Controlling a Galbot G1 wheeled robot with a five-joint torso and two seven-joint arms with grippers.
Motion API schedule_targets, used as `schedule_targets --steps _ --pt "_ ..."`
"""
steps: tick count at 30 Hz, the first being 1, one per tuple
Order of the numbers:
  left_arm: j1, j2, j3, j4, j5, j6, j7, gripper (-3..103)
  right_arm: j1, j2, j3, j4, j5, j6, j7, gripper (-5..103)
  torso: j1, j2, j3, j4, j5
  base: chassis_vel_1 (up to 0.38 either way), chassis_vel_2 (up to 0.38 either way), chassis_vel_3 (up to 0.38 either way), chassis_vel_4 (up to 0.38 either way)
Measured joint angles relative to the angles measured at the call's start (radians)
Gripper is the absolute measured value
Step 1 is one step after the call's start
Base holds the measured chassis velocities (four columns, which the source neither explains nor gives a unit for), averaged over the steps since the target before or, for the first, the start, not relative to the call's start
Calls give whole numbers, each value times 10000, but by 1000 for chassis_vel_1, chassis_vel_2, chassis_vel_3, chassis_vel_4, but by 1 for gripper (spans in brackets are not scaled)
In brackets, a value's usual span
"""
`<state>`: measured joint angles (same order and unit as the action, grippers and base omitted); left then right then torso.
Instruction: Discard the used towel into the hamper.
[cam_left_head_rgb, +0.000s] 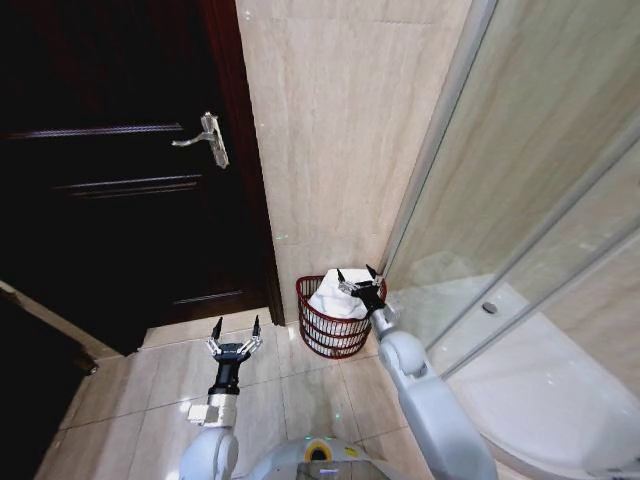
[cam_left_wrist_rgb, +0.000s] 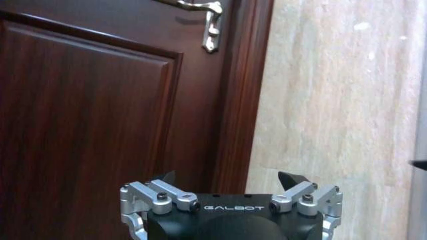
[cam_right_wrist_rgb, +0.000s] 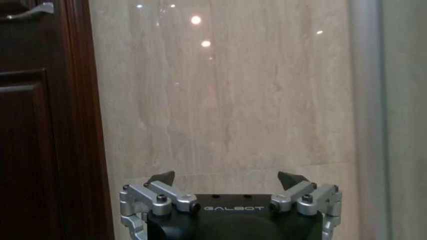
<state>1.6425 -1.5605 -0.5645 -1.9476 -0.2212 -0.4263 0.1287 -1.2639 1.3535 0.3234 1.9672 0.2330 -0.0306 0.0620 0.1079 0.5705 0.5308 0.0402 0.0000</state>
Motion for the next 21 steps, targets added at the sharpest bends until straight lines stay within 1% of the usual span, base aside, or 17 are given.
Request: schedule_targets --steps 2,5,6,8,13,16,21 --pt "3 -12 3 -8 -28 4 0 100 -171 55 19 103 -134 93 56 100 0 0 0 0 1 0 0 0 0" --pt "88 56 154 -69 -72 17 9 100 -1043 419 248 546 -1167 631 227 100 0 2 1 1 0 0 0 0 0" --pt "88 56 154 -69 -72 17 9 100 -1043 419 248 546 -1167 631 227 100 0 2 1 1 0 0 0 0 0" --pt "76 93 244 -94 -73 44 19 100 -1360 535 376 740 -1479 739 334 100 1 3 1 1 0 0 0 0 0" --pt "-8 130 267 -106 -67 69 45 100 -1493 476 491 797 -1540 876 615 100 2 3 2 1 0 0 0 0 0" --pt "-38 193 250 -142 -132 93 62 100 -1670 274 536 909 -1528 872 888 100 3 3 3 2 1 0 0 0 0" --pt "-115 228 223 -119 -181 105 53 100 -1985 232 454 1056 -1565 837 933 100 4 4 4 2 1 0 0 0 0"
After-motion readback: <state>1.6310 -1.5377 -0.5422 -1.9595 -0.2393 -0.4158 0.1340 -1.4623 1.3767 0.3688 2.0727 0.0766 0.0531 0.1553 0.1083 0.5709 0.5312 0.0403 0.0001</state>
